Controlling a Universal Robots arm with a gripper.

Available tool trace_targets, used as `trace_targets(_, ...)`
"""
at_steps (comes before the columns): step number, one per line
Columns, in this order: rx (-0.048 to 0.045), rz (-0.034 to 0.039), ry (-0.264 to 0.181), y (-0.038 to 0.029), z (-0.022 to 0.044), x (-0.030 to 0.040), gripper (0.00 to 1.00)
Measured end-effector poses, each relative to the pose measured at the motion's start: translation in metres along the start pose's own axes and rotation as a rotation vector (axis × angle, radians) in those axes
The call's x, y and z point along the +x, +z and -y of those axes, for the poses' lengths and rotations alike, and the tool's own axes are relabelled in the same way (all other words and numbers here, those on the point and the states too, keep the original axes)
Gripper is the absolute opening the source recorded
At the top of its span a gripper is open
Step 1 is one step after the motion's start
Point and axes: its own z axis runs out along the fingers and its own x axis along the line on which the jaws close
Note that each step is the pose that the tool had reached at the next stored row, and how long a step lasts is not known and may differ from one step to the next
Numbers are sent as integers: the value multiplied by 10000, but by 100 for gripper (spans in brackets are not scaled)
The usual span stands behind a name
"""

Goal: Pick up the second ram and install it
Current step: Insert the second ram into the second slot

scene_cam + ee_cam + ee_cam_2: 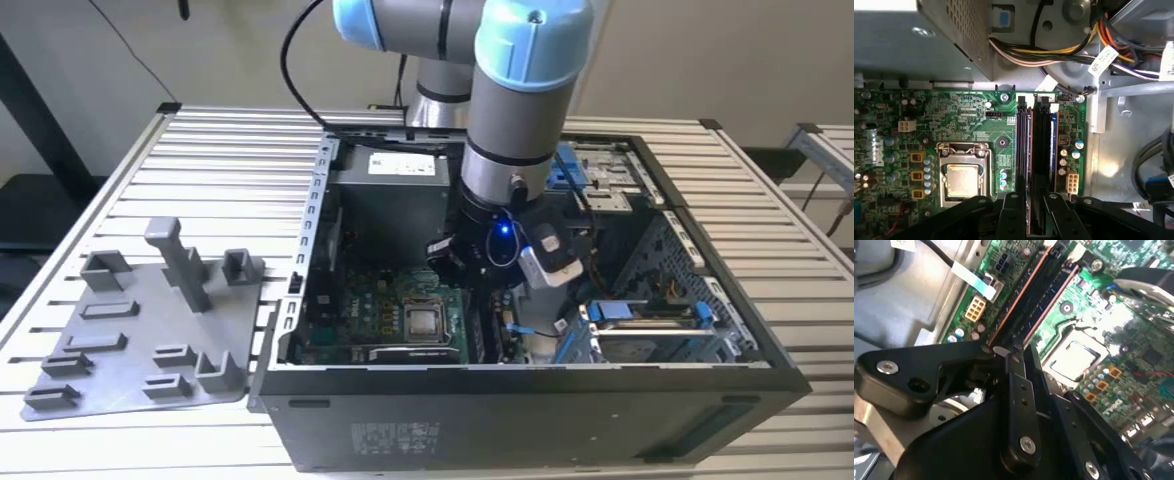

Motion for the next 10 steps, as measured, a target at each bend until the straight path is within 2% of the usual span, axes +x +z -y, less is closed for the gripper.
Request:
trace_targets(1, 0, -11, -2, -38, 1, -1, 22)
trace_targets(5, -1, -14, -2, -41, 1, -1, 22)
trace_targets(6, -1, -14, -1, -41, 1, -1, 20)
trace_targets(7, -1, -15, -1, -41, 1, -1, 13)
trace_targets(10, -1, -15, -1, -42, 1, -1, 11)
